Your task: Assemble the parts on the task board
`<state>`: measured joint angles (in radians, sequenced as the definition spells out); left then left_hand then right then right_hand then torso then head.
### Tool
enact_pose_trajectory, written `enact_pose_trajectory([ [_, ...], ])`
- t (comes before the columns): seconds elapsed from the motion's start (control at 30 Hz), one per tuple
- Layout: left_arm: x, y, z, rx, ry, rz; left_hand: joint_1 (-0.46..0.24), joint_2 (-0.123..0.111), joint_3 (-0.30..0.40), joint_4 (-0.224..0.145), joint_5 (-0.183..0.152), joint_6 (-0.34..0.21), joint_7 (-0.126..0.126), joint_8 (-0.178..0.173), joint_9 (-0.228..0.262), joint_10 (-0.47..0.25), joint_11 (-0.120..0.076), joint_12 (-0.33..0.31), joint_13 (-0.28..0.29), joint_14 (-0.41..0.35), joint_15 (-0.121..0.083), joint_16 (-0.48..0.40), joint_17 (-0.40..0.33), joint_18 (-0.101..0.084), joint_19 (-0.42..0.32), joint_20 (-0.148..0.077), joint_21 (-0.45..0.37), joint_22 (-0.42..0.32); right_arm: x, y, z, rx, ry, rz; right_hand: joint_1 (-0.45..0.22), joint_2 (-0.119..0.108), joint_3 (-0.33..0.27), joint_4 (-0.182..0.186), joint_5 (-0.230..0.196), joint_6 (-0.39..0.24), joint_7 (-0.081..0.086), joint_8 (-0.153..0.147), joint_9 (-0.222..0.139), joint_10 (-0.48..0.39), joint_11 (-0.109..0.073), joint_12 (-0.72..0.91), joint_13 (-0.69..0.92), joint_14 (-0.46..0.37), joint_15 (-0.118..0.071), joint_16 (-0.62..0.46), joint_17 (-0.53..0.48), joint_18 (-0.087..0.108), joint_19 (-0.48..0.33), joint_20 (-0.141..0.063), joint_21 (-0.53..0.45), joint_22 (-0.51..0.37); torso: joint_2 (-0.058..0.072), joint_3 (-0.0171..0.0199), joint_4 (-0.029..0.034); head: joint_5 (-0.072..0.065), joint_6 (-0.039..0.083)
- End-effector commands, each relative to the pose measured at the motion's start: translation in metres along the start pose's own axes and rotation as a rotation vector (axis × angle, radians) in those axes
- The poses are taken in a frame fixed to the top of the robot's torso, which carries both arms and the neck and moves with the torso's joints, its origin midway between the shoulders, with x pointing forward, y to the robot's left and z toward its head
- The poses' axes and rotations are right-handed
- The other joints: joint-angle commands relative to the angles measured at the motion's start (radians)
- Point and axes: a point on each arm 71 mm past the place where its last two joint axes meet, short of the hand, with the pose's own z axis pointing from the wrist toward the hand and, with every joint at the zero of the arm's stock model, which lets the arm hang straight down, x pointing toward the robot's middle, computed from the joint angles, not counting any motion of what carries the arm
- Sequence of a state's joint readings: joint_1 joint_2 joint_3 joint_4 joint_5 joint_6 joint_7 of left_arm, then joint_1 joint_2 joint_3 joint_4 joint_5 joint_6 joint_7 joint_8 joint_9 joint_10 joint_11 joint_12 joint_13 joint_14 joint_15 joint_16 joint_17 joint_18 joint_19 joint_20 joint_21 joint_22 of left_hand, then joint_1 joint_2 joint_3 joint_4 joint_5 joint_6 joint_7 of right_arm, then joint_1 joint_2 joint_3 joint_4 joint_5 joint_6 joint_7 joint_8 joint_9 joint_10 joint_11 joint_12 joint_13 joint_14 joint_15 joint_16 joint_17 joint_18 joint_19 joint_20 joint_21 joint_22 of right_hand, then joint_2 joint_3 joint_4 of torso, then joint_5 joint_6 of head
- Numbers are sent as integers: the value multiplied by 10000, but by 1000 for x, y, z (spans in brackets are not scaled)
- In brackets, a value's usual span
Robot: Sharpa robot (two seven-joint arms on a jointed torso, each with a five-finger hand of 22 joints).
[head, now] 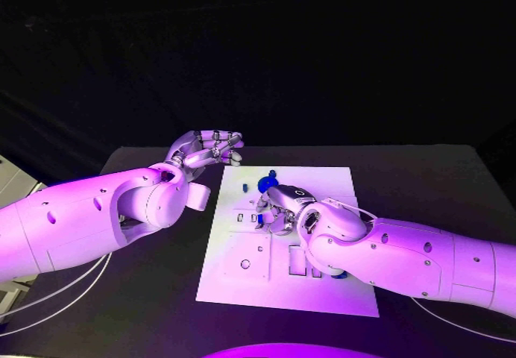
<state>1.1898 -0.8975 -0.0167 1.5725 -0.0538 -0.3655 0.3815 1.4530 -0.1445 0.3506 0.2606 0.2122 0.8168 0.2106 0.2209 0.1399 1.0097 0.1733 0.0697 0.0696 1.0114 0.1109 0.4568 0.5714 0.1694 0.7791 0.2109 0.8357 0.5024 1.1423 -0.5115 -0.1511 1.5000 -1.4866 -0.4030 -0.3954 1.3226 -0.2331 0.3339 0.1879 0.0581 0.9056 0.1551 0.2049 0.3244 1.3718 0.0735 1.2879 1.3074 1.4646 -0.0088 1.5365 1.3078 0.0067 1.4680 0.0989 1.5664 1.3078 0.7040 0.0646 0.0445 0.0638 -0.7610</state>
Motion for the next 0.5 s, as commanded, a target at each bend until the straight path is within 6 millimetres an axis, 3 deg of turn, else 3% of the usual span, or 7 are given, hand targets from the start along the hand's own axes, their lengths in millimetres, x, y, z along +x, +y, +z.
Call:
enact_pose_trajectory([
  [0.03,2,0,1,-61,359,300,15,-111,1,-51,-18,17,119,-20,0,12,-41,9,1,12,-35,54,26,134,-82,-6,75,24,-5,2,-5,-544,-489,340,102,-26,-243,77,10,-43,-5,-45,-15,-53,-19,-22,276,858,80,-68,1820,-67,1028,63,44,2630,-7,2,22,-12,29],
  [0.1,1,1,1,-197,532,582,-198,-242,-136,46,-40,-64,46,-54,-13,201,-130,90,48,262,-119,318,162,149,-43,-42,163,59,-9,2,-9,-905,-545,579,350,87,-881,326,24,-180,37,-114,-63,-77,12,-39,239,851,99,-88,1789,-67,1028,87,44,2630,-16,-7,15,1,35],
  [0.23,-1,4,1,-466,693,1088,-561,-306,-426,244,-54,-81,22,-10,20,794,-266,638,329,704,-286,1384,774,146,281,-220,587,236,-21,-1,-13,-1717,-284,1276,826,304,-1364,628,32,-475,81,-274,-145,-189,55,-121,152,847,143,-97,1785,-27,942,120,-120,2558,-11,-10,-46,38,82],
  [0.37,-5,6,0,-791,1094,1684,-841,-256,-738,244,-70,657,-238,823,389,1617,-644,2451,1396,1657,-666,3504,1944,156,1011,-567,1599,738,-38,-9,-20,-2198,-169,2138,1056,344,-1467,710,30,-492,58,-251,-140,-400,37,-322,-17,787,127,-213,1582,99,668,110,-639,2334,-13,-17,-57,7,116],
  [0.4,-6,7,0,-861,1188,1768,-841,-256,-738,244,-70,657,-238,823,389,1617,-644,2451,1396,1657,-666,3504,1944,156,1011,-567,1599,738,-40,-10,-21,-2242,-173,2217,1096,349,-1481,721,30,-476,62,-234,-135,-433,39,-350,-40,775,128,-233,1550,112,640,114,-694,2311,-18,-17,-73,27,117],
  [0.43,-9,10,-1,-1153,1592,2231,-867,-62,-896,95,6,557,-505,1602,895,709,-766,4582,3047,2179,-816,5901,3900,-11,1644,-790,2796,1998,-49,-14,-24,-2383,-226,2508,1157,358,-1508,746,29,-439,71,-196,-122,-506,48,-418,-98,750,137,-276,1480,141,574,118,-818,2259,-21,-14,-84,45,119],
  [0.5,-10,12,-1,-1416,1973,2789,-1203,15,-1048,294,-26,418,-422,1936,1116,377,-855,5598,3765,2795,-841,7025,4896,-173,2273,-771,3516,3034,-57,-18,-28,-2468,-300,2752,1218,363,-1539,779,28,-425,81,-169,-113,-603,58,-512,-177,705,147,-353,1351,187,468,125,-1018,2174,-22,-1,-80,45,109],
])
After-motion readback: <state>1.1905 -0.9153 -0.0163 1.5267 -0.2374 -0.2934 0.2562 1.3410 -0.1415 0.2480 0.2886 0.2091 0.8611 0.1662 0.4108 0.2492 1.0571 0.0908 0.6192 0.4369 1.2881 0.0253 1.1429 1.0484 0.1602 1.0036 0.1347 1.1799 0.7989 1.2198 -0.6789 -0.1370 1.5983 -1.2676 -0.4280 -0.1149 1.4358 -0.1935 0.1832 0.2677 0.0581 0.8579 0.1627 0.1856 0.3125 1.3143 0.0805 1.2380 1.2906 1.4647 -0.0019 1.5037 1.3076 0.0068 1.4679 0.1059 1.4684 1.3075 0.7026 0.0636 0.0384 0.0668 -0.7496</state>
